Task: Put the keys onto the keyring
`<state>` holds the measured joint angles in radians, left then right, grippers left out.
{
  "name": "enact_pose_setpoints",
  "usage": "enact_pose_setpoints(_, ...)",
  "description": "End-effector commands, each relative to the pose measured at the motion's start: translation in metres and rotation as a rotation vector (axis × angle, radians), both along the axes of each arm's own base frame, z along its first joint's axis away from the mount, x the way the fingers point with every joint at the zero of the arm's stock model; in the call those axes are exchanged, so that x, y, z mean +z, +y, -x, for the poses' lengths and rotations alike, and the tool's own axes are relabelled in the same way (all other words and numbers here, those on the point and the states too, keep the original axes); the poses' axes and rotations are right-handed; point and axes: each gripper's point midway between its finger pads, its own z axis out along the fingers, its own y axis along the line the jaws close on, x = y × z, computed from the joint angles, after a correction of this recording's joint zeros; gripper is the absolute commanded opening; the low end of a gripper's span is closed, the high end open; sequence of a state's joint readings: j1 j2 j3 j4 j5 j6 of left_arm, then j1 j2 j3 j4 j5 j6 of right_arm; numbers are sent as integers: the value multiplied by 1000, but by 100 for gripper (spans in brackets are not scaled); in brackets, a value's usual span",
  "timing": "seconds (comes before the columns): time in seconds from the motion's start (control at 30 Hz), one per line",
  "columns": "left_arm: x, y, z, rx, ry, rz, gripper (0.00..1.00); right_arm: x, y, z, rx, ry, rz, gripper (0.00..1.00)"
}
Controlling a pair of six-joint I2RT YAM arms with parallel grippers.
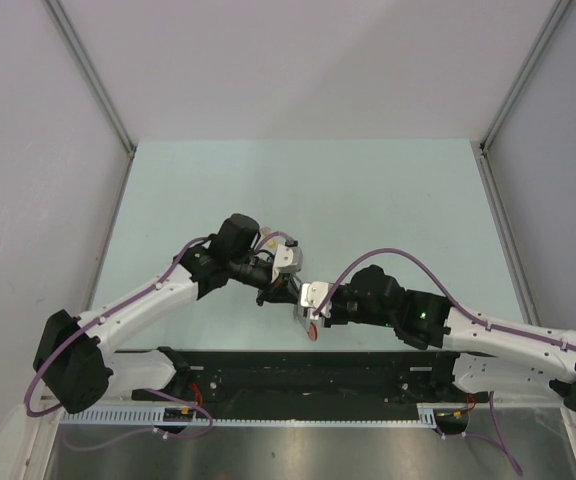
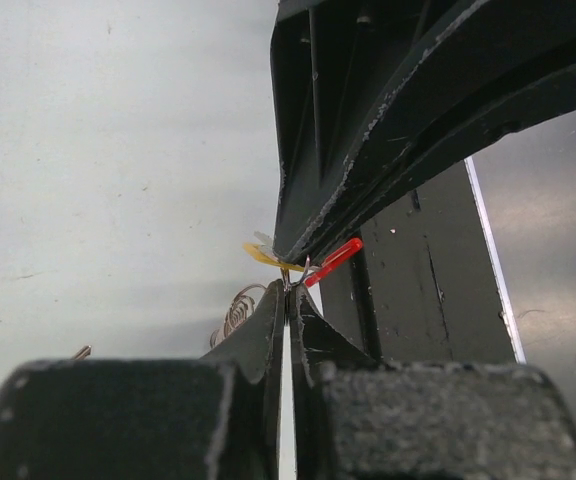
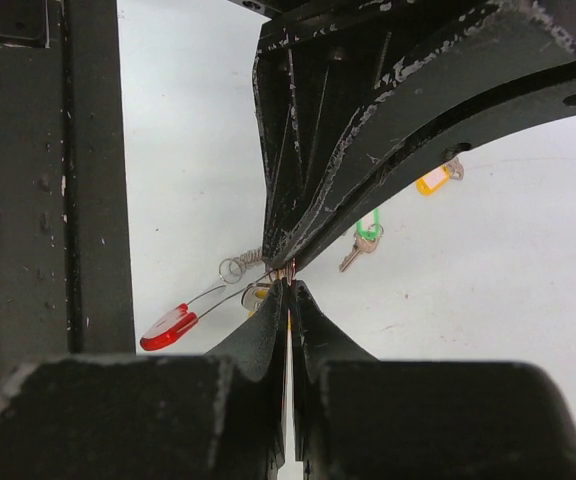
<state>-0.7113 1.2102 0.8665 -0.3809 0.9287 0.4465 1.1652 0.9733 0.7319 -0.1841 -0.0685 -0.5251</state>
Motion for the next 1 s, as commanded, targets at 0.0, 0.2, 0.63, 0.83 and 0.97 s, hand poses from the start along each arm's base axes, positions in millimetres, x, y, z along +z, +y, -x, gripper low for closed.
enact_pose_setpoints(0.0, 23, -6, 4, -54, -36, 60, 1, 36, 9, -2, 4, -41, -85, 0)
enact_pose_setpoints(0.2, 26, -3, 6, -43, -45, 66, 0, 39, -4, -6, -53, -42, -84, 0)
enact_pose_setpoints(0.63, 46, -2, -1, 36, -36, 141, 0, 28, -18, -2, -103, 1, -119, 0)
enact_pose_setpoints(0.83, 57, 2, -6, 72, -43, 188, 0, 22, -18, 0, -104, 16, -120, 0)
enact_pose_setpoints(0.97, 59, 1, -6, 77, -40, 200, 0, 24, -15, 1, -95, 17, -133, 0)
